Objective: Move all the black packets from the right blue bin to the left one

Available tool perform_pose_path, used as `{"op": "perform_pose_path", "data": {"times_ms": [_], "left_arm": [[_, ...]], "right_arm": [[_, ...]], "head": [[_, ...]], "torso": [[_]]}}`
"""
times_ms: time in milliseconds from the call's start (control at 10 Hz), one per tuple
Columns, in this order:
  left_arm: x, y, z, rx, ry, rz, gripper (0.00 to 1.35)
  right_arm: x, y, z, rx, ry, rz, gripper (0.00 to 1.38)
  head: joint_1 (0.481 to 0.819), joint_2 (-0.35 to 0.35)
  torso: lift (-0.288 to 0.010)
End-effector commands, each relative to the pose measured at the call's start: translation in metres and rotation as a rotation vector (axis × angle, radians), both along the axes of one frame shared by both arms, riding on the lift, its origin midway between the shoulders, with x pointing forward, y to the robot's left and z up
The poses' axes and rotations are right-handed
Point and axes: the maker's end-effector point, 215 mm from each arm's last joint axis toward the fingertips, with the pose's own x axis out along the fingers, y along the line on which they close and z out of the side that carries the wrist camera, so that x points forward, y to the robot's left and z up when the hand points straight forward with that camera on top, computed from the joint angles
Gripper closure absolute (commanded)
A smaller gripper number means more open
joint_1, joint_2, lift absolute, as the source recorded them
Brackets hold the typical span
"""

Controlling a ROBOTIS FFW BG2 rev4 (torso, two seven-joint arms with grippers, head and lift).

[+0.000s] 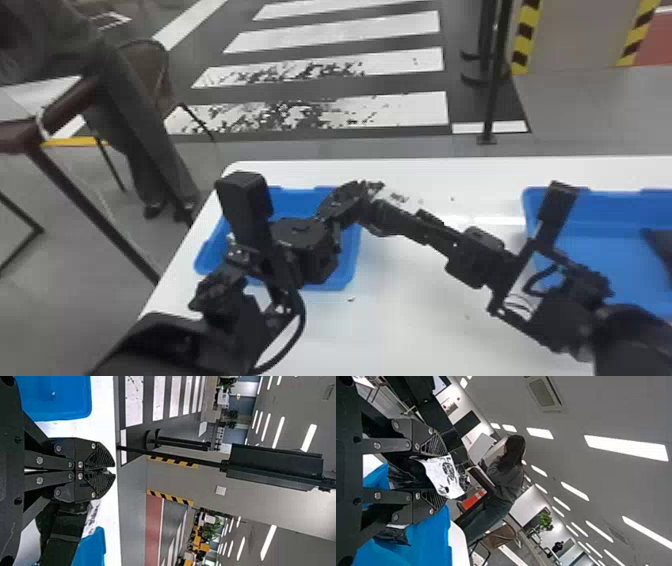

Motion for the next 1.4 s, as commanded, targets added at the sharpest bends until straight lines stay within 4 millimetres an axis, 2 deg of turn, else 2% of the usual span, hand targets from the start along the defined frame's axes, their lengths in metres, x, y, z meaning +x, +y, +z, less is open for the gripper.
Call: {"op": "perform_pose_path", "data": {"times_ms": [0, 100, 400, 600, 700, 800, 900, 1000, 1100, 1200, 1300], "left_arm": [[0.006, 0.017, 0.010, 0.039, -0.044, 0.041, 1.21], [0.010, 0.033, 0.017, 0.066, -0.071, 0.086, 1.21], [0.022, 0.068, 0.031, 0.142, -0.147, 0.182, 1.21], [0.033, 0.096, 0.014, 0.232, -0.182, 0.268, 1.21], [0.036, 0.112, -0.002, 0.278, -0.192, 0.313, 1.20], [0.037, 0.120, -0.023, 0.241, -0.207, 0.330, 1.03], [0.032, 0.120, -0.041, 0.174, -0.172, 0.332, 0.48], [0.029, 0.118, -0.040, 0.157, -0.176, 0.319, 0.03], [0.029, 0.111, -0.031, 0.131, -0.203, 0.294, 0.06], [0.025, 0.101, -0.018, 0.086, -0.228, 0.278, 0.18], [0.017, 0.094, -0.005, 0.047, -0.240, 0.269, 0.25]], "right_arm": [[0.006, -0.003, -0.003, -0.012, -0.003, -0.015, 0.30], [0.010, -0.005, -0.006, -0.010, 0.005, -0.026, 0.08], [0.015, -0.013, -0.009, 0.023, 0.030, -0.056, 0.08], [0.013, -0.017, -0.016, 0.047, 0.063, -0.066, 0.08], [0.011, -0.017, -0.018, 0.055, 0.074, -0.068, 0.08], [0.012, -0.022, -0.018, 0.058, 0.074, -0.079, 0.08], [0.016, -0.032, -0.015, 0.059, 0.064, -0.101, 0.08], [0.022, -0.048, -0.009, 0.038, 0.032, -0.133, 0.08], [0.028, -0.068, -0.003, -0.006, -0.006, -0.165, 0.08], [0.034, -0.090, 0.002, -0.089, -0.047, -0.197, 0.08], [0.040, -0.124, 0.010, -0.214, -0.095, -0.276, 0.08]], "head": [[0.695, 0.247], [0.695, 0.251], [0.695, 0.280], [0.695, 0.301], [0.695, 0.314], [0.695, 0.322], [0.695, 0.332], [0.695, 0.332], [0.695, 0.318], [0.695, 0.305], [0.695, 0.276]], "torso": [[-0.140], [-0.140], [-0.140], [-0.140], [-0.140], [-0.140], [-0.140], [-0.140], [-0.140], [-0.140], [-0.140]]}}
